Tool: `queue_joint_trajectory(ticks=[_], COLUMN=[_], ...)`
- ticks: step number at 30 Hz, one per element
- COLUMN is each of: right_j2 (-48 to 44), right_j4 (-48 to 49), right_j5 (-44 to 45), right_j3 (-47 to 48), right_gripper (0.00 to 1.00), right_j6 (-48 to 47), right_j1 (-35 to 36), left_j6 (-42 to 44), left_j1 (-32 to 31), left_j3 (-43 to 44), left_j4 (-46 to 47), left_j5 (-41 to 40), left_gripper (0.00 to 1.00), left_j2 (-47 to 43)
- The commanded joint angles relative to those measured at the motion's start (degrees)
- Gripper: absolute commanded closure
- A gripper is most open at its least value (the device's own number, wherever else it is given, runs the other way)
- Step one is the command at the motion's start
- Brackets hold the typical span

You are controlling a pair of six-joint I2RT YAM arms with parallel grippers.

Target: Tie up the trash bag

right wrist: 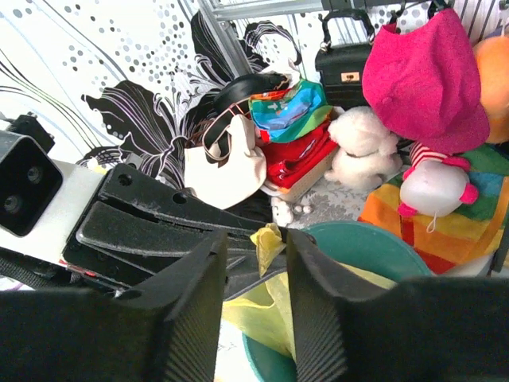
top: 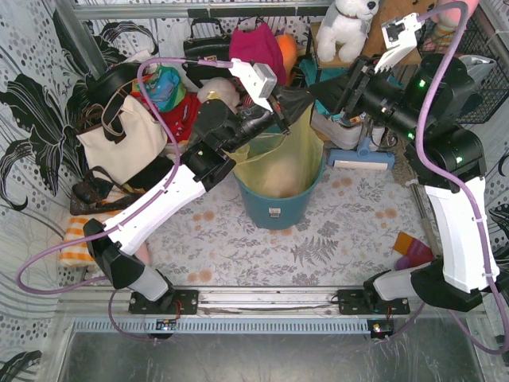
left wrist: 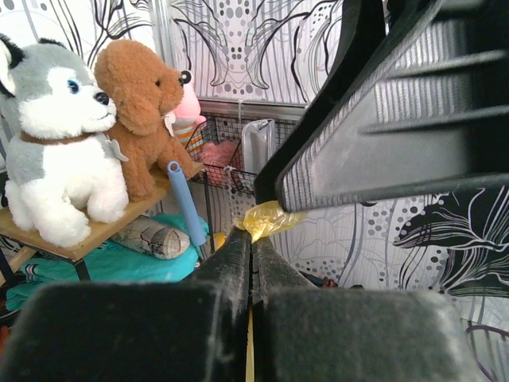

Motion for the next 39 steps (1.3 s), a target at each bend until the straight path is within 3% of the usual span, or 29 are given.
queue_joint_trajectory(ticks=[1,10,15,22,30,39], right_j2=[-1.58,2.17,5.2,9.91,17.22,23.33], right_j4=[3.82,5.47,6.78,9.02,6.3,5.47], right_j5=[-0.72,-7.17,-13.49,-21.74,-20.45,-20.67], right_j3=[-0.08,1.98,3.66,7.21,17.17,21.17], right_gripper=[0.59,0.52,0.39,0.31,0.25,0.24], right_j6=[-0.07,0.93,0.85,-0.17,-3.83,-6.86], right_j1=[0.18,0.13,0.18,1.74,9.06,13.96], left_j6=[-0.92,-4.76,-7.19,-7.85,-7.74,-8.08], left_j1=[0.27,0.24,0.24,0.26,0.24,0.29], left_j3=[-1.93,-14.24,-18.29,-21.66,-23.04,-23.77], left_j4=[3.58,16.49,21.34,21.96,20.93,20.71], left_j5=[1.94,11.31,15.35,18.43,17.91,18.67], left_gripper=[1.0,1.0,1.0,1.0,1.0,1.0], left_j2=[-2.63,-7.07,-8.67,-11.86,-14.47,-15.02])
